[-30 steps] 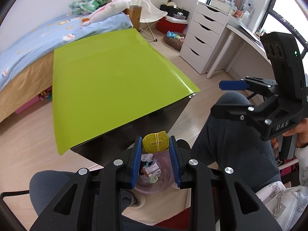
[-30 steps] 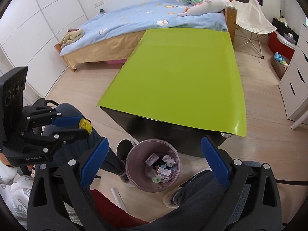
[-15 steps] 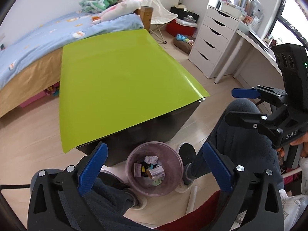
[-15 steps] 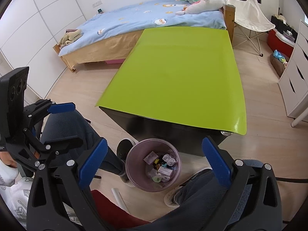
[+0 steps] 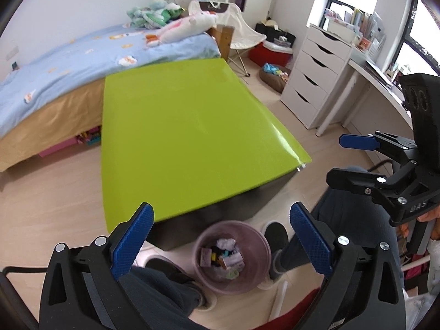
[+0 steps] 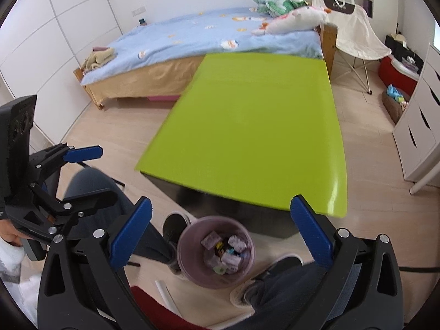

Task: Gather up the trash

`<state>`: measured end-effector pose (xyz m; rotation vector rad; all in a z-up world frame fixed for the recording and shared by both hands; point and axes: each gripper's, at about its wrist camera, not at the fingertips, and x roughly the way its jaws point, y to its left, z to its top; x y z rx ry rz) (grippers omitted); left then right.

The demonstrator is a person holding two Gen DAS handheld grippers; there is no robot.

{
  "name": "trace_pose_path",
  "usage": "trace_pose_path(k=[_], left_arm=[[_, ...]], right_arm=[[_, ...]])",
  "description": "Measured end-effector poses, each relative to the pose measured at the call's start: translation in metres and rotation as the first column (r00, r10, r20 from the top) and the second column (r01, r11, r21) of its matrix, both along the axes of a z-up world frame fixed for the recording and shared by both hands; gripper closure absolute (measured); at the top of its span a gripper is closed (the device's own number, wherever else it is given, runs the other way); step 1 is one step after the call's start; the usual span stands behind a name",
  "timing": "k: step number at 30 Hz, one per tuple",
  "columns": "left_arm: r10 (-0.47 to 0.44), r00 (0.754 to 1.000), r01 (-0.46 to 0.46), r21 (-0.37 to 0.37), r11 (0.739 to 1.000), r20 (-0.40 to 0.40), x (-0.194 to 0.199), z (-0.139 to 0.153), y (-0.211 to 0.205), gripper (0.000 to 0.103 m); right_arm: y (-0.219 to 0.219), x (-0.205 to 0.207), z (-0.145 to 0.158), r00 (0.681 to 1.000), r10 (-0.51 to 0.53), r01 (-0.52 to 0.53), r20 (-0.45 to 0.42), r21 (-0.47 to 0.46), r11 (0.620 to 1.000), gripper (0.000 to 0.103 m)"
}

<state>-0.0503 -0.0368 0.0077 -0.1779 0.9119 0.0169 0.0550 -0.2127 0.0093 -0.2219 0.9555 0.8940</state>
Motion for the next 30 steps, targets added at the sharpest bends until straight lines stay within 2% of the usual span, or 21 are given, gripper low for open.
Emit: trace_pose_path(k=[5,11,15,20,30], left_arm=[[0.012,0.999,-0.015,0.044,0.999,0.051,0.014,0.02,0.011,0.008],[0.014,0.996,-0.016,0.02,1.0,0.093,0.028,0.033,0.024,0.006],[0.034,0.995,-0.034,0.0,0.999,0.093,0.034,0.036,0.032,0.006],[0.054,0.995,-0.057,0.035,0.998,0.082,0.038,0.037,0.033,0.006],[0.049,0.993,-0.046,-0.023,0.999,0.109,0.037,0.04,0.036,0.006]], right_arm=[[0.012,0.014,0.024,0.999,-0.001,0.0,0.037,0.042,0.999,0.004],[0.025,0.026,0.044,0.997,0.007,-0.012,0.077,0.06,0.998,0.004],[0.028,0.032,0.048,0.997,0.005,-0.01,0.081,0.065,0.998,0.004],[0.03,0.035,0.046,0.997,0.005,-0.01,0.072,0.066,0.998,0.004],[0.034,0.038,0.042,0.998,0.011,-0.014,0.064,0.054,0.998,0.004]])
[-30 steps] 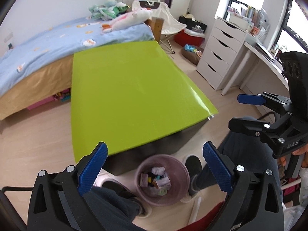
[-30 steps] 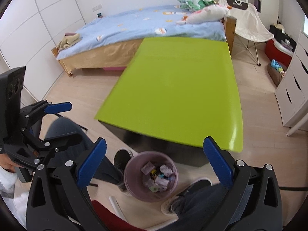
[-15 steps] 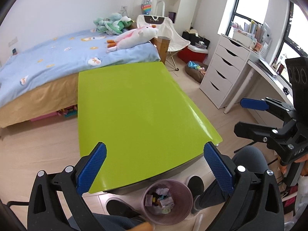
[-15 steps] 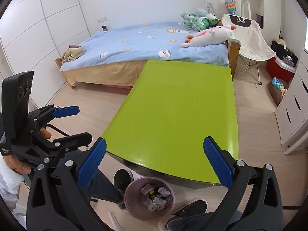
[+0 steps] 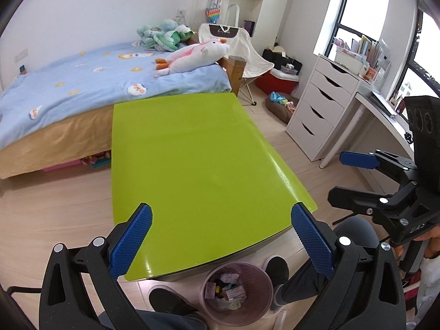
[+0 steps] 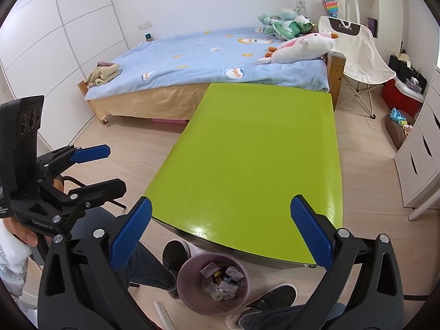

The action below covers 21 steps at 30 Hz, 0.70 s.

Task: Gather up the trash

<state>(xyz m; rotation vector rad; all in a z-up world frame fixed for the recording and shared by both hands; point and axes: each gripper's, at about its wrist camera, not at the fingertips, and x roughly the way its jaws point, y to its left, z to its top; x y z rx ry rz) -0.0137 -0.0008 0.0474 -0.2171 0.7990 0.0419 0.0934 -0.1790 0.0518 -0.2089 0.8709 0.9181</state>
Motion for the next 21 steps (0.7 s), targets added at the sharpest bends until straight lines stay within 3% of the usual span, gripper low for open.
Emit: trace_pose_path(k=[21], left_arm=[[0.004,1.0,-0.004,-0.013,1.0,-0.009,-0.0002,-0.0022,-0.0007,0.006]], right_arm=[[-0.0034,0.0038,-0.0037,1.0,-0.002,0.002,0.005,0.001,1.0,0.004]])
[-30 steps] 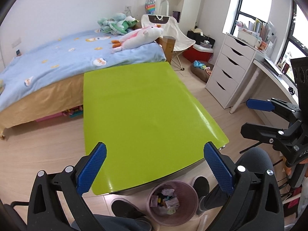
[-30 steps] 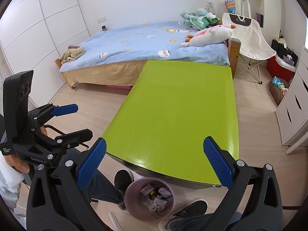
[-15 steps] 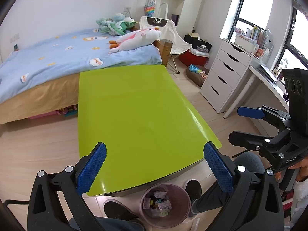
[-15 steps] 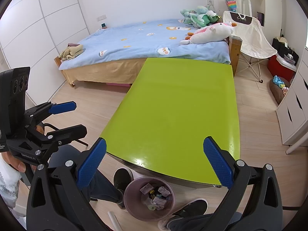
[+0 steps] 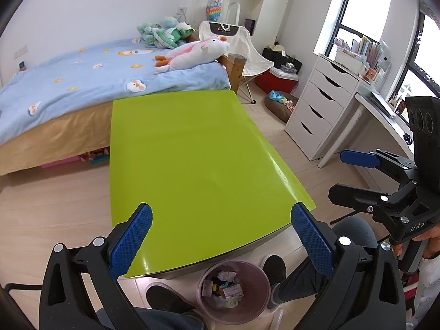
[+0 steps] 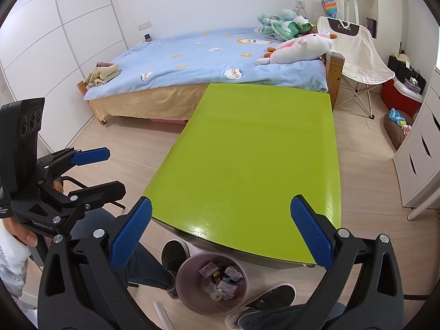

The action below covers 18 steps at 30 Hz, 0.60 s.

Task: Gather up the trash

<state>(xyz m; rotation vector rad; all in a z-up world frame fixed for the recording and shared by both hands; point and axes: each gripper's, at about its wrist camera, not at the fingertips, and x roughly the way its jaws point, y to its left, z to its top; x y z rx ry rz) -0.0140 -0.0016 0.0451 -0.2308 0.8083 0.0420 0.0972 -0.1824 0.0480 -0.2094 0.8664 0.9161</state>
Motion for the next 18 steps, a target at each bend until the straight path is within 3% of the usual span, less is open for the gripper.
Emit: trace_pose_path(k=[18], left_arm=[[0.0,1.0,0.0,-0.002,1.0,0.0,-0.0005,0.0004,-0.0026,0.006]], right_arm=[[-0.0013,-0.0013,-0.0003,1.0,0.0,0.0,-0.002,-0.002,1.0,0.004]])
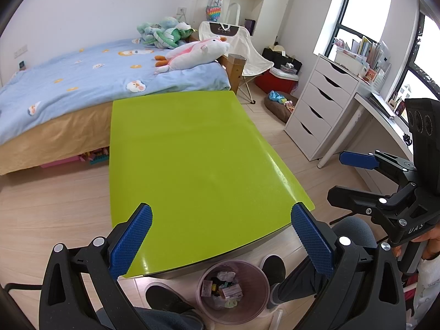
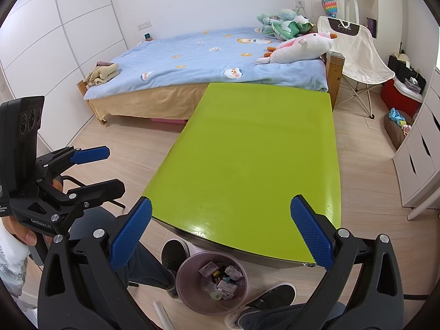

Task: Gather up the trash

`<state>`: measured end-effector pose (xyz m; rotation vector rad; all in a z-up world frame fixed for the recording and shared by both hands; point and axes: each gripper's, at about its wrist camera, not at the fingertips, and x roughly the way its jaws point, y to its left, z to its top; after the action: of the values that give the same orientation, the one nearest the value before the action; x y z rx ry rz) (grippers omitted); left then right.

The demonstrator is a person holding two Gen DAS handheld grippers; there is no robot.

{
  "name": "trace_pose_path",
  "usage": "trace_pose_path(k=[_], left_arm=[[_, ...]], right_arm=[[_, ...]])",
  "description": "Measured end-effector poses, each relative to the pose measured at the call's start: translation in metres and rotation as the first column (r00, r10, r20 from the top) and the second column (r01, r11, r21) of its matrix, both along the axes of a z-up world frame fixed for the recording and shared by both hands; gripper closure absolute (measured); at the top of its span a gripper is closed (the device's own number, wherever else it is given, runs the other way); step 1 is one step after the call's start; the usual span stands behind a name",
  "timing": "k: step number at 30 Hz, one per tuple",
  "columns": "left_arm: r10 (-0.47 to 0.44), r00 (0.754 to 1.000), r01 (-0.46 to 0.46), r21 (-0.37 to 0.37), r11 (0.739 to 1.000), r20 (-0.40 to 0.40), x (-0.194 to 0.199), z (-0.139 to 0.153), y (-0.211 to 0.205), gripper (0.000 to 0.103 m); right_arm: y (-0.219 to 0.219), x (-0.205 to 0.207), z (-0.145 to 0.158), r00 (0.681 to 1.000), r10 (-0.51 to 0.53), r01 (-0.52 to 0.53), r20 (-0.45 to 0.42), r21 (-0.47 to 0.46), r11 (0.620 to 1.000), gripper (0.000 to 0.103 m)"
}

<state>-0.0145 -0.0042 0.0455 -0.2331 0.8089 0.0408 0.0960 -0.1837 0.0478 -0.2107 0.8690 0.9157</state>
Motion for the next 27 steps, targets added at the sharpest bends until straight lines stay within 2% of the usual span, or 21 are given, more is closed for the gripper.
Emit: trace_pose_path(k=[27], left_arm=[[-0.001,1.0,0.001,-0.008,1.0,-0.001,-0.002,0.0,-0.011,0.006]], right_arm=[[0.0,-0.002,0.0,1.0,0.0,0.0,-0.003,-0.003,1.0,0.004]])
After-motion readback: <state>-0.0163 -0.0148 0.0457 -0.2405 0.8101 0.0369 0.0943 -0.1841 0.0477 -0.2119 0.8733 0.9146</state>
